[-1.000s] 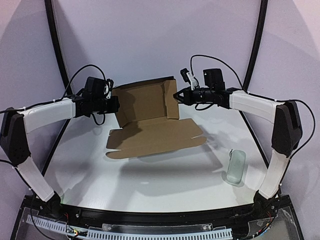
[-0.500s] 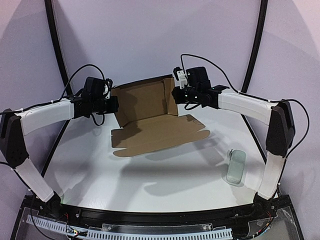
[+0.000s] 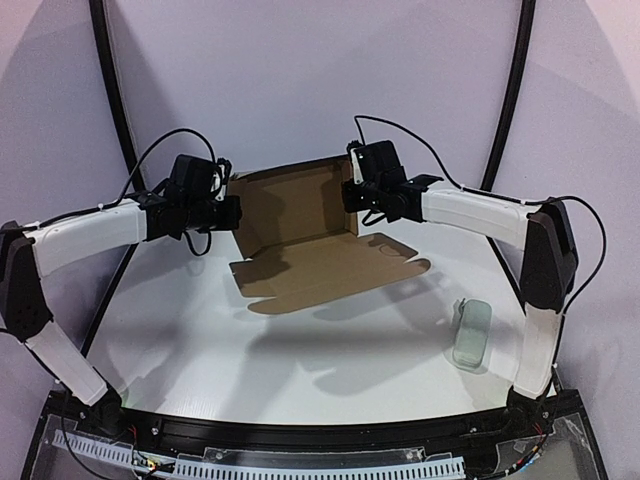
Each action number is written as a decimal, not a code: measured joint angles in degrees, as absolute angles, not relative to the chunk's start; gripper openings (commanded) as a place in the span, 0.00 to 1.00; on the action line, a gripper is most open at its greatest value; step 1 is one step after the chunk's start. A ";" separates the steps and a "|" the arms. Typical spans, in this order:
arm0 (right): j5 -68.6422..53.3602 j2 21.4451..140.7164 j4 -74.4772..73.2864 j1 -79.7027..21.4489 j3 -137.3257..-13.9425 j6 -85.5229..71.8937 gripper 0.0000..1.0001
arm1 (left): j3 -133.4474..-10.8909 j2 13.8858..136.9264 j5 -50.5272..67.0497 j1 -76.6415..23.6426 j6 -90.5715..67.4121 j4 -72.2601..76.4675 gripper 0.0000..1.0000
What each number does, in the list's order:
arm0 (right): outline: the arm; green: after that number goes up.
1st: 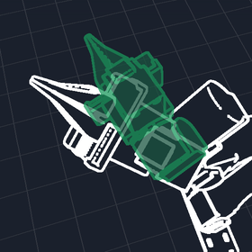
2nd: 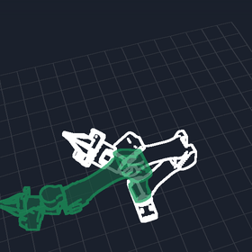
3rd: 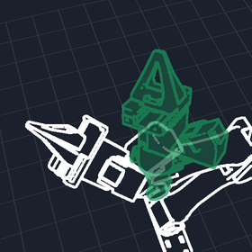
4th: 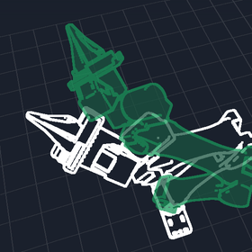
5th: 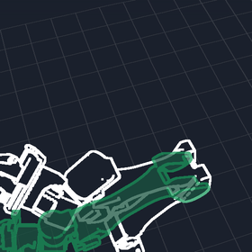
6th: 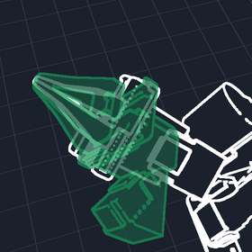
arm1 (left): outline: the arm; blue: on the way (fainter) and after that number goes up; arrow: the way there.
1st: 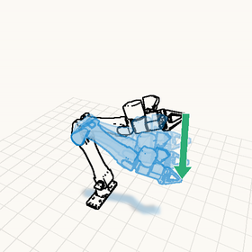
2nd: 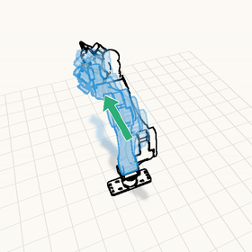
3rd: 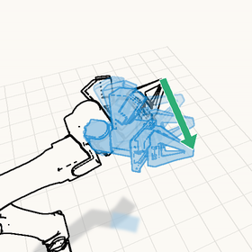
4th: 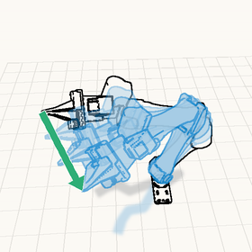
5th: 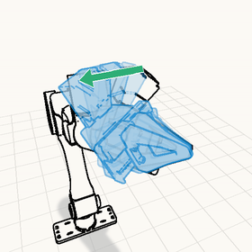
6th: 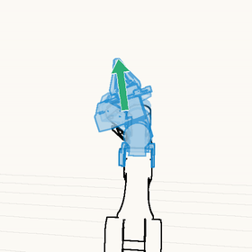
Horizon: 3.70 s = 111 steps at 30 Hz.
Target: Fold the paper box
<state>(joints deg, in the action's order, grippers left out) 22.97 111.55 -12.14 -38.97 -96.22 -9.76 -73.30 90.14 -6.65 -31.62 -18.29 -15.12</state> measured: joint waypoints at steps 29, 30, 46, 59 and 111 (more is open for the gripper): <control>22.19 107.35 -5.15 -38.77 -88.12 -11.38 0.36 | -73.30 87.07 -6.79 -34.37 -16.91 -16.44 0.01; 21.82 106.86 -5.15 -38.60 -87.96 -11.55 0.36 | -73.30 87.07 -6.74 -34.37 -16.92 -16.17 0.01; 16.51 100.71 -7.37 -37.64 -84.15 -12.79 0.30 | -73.30 87.07 -8.62 -34.81 -17.80 -15.00 0.01; 16.91 103.03 -9.16 -36.35 -86.62 -12.62 0.02 | -73.30 86.96 -6.60 -35.00 -17.79 -15.32 0.01; 9.91 86.16 -2.80 -37.50 -76.69 -2.91 0.98 | -75.09 92.81 -12.52 -35.35 -17.16 -11.77 0.01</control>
